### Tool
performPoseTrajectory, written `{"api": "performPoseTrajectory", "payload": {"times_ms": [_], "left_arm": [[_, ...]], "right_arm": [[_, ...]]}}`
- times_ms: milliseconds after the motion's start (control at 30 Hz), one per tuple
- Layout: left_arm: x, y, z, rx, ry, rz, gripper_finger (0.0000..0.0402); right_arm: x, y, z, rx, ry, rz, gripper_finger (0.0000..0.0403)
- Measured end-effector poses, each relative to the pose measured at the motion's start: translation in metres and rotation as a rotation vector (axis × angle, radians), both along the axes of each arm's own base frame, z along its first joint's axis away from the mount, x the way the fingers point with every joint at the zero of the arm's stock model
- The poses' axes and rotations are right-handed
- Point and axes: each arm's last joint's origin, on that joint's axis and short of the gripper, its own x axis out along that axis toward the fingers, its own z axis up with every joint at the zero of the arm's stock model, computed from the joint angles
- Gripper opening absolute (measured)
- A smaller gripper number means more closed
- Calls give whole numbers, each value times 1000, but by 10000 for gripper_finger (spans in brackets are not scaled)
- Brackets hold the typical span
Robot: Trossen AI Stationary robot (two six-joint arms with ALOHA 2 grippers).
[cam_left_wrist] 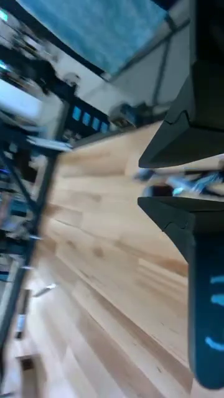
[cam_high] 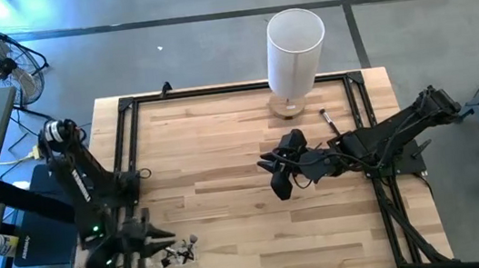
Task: Put items in baskets/containers
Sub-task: Put the eyeshadow brush into the transparent organizer
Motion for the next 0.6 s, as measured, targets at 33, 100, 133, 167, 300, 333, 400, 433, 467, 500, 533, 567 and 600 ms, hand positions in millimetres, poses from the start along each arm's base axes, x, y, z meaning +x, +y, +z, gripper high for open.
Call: {"api": "performPoseTrajectory", "payload": {"times_ms": [33,100,133,167,300,333,400,433,467,500,533,567,600], "left_arm": [[8,3,2,6,28,-4,84],[27,11,5,24,62,11,83],[36,16,7,35,71,25,83],[46,21,10,45,74,39,83],[79,42,26,89,39,48,83],[87,48,31,91,19,38,83],[104,61,41,96,-12,29,83],[113,67,46,95,-21,27,83],[120,75,51,97,-27,33,83],[128,82,57,97,-33,38,83],[135,90,62,100,-38,34,83],[141,97,68,106,-39,26,83],[146,105,73,114,-36,19,83]], "right_arm": [[0,0,0,0,0,0,96],[0,0,0,0,0,0,96],[0,0,0,1,0,0,96],[0,0,0,0,0,0,96],[0,0,0,2,-1,0,96],[0,0,0,2,-1,0,96],[0,0,0,3,-1,0,96],[0,0,0,3,-1,0,97],[0,0,0,3,-1,0,97],[0,0,0,3,0,0,96],[0,0,0,3,4,-1,96],[-1,0,-1,9,10,-5,96],[-1,0,-2,21,17,-12,96]]}}
